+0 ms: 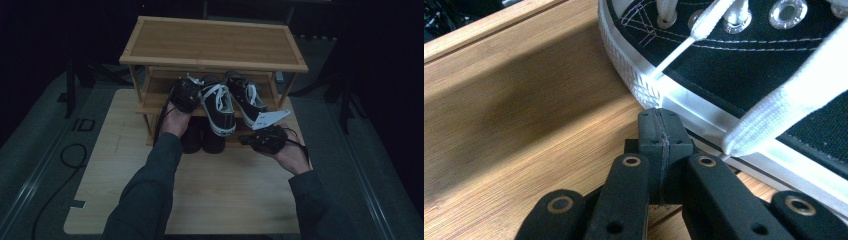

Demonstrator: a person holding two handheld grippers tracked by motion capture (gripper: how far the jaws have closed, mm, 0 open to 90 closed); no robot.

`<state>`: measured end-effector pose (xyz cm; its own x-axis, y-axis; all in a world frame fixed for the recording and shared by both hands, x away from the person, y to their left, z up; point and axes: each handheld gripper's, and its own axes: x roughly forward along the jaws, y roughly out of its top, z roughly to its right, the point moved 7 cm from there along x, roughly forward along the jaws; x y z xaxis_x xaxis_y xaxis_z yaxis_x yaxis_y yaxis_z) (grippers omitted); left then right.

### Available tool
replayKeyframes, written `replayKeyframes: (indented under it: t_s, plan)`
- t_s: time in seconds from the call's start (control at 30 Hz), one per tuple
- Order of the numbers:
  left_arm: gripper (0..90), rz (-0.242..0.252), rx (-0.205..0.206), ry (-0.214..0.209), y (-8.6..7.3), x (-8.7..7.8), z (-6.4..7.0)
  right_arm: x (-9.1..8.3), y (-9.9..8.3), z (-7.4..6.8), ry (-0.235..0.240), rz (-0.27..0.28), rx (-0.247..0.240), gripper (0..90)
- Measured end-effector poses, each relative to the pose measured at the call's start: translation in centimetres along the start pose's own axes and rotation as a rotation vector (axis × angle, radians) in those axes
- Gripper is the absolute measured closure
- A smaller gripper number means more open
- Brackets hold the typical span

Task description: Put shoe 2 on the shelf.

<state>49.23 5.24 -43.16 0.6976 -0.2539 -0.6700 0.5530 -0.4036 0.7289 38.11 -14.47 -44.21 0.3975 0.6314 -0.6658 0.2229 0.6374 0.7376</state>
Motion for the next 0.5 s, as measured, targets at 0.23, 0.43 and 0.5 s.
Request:
replayKeyframes:
  t_s: [0.23, 0.43, 0.5]
  plan:
    - [90.0, 0.004, 0.001, -0.003, -0.2, -0.3, -0.3, 0.1, 0.4, -0.4, 0.023, 0.016, -0.011, 88.7]
    - [90.0, 0.009, -0.015, -0.009, -0.5, -0.8, -1.2, 0.1, 0.9, -1.0, 0.043, 0.026, -0.037, 88.7]
    - [90.0, 0.005, -0.005, -0.011, -0.7, -1.0, -1.4, 0.1, 1.2, -1.2, 0.048, 0.035, -0.044, 88.7]
